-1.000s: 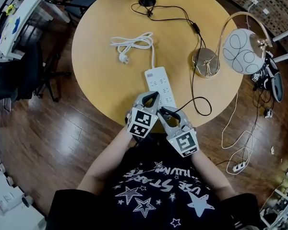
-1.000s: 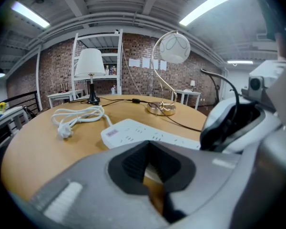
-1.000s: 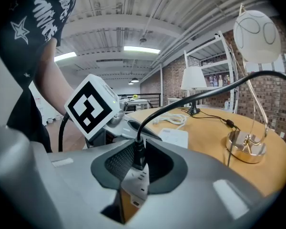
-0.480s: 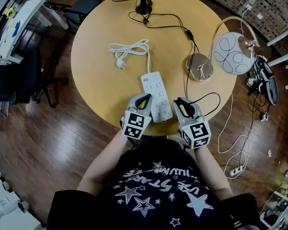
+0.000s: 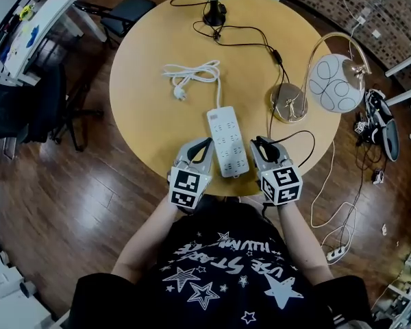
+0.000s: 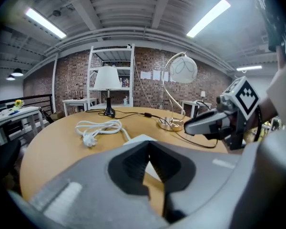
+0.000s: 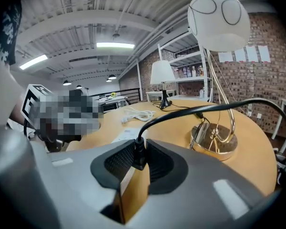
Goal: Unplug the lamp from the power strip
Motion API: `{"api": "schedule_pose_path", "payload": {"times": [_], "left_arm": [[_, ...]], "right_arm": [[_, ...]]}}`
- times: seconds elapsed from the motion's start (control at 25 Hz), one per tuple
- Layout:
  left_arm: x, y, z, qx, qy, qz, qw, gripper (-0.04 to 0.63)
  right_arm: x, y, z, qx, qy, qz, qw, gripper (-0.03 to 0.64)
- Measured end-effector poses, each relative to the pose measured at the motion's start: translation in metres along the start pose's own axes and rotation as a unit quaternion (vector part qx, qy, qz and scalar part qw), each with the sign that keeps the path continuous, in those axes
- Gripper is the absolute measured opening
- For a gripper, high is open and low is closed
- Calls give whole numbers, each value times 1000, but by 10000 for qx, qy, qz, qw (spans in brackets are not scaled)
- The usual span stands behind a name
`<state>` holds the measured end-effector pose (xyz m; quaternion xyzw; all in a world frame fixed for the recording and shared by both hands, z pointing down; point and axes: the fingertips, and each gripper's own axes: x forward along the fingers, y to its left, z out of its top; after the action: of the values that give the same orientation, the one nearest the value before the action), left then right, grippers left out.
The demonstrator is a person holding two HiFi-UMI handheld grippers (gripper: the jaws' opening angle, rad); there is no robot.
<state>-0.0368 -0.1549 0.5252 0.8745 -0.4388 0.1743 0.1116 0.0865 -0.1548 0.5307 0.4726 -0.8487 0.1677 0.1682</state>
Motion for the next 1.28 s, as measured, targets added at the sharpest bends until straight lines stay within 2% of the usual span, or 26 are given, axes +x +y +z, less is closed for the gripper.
{"api": "schedule_pose_path", "payload": {"times": [0.36, 0.8, 1.04, 1.28], "left_arm": [[-16, -12, 58, -239, -659, -32, 9975, 4], [-54, -29, 146, -199, -1692, -156, 9853, 5], [-64, -37, 160, -166, -1855, -84, 9825, 4], [-69, -44, 162, -77, -1924, -44, 9813, 3]], "right_arm": [[-23, 29, 77, -138, -968, 296, 9948, 77], [-72, 53, 159, -189, -1999, 375, 9789, 77], [-94, 63, 178, -482, -2310, 415, 9709, 77], [-100, 74, 184, -793, -2395, 532, 9662, 74]]}}
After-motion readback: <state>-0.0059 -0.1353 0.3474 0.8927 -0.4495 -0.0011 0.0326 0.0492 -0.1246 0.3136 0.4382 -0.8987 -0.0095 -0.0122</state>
